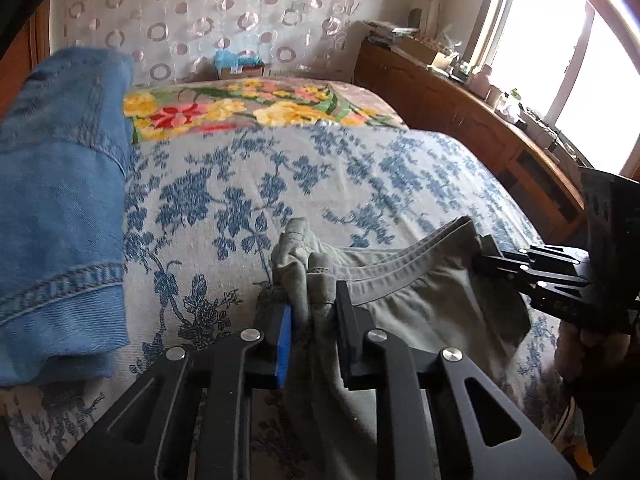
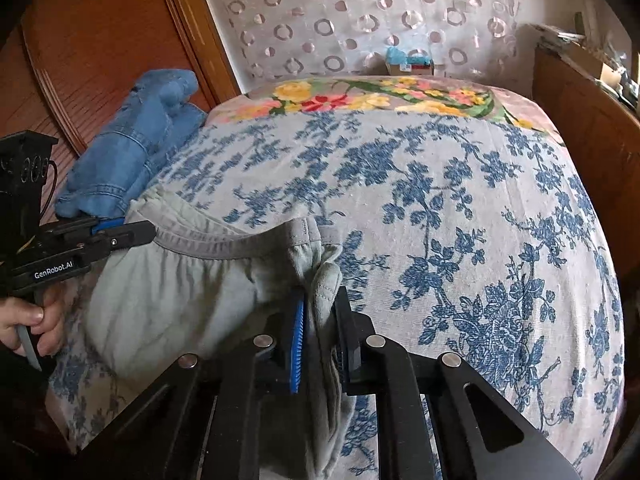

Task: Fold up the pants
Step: 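Lift the folded grey-green trousers off the bed with both tools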

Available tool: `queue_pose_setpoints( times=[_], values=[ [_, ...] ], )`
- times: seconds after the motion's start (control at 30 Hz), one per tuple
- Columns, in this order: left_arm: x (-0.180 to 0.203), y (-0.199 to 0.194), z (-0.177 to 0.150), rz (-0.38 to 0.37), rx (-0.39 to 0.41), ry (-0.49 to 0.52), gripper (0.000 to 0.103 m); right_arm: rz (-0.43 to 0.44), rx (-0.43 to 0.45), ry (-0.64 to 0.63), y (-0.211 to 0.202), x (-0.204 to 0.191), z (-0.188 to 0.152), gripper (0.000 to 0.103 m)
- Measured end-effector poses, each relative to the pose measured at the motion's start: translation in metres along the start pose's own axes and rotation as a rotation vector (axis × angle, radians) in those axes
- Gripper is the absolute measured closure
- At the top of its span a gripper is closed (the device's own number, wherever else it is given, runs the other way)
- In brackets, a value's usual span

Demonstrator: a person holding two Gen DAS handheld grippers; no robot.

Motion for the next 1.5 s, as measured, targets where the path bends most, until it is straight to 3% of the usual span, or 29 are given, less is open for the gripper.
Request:
queue_pose_setpoints(
  times=[1.0, 1.5],
  values=[
    [0.025, -0.128, -0.006, 0.052, 0.269, 0.047, 0.084, 0.004, 0.263, -0.134, -0.128, -0.054, -0.009, 0.091],
    [-0.016, -0.154, -0.006, 0.097, 0.32, -0.013, 0.084, 0.032, 0.282, -0.229, -0.104, -0.074, 0.024, 0.091]
  ],
)
Point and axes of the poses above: each gripper's, at about its wrist camera, not at the fingertips, and y roughly the way its jaws point, x to its right, z to its top, the point moved 2 cm from there along y, roughly the way its jaws point, and after that the axes turned 6 degrees about -x, right-handed, at the moved point
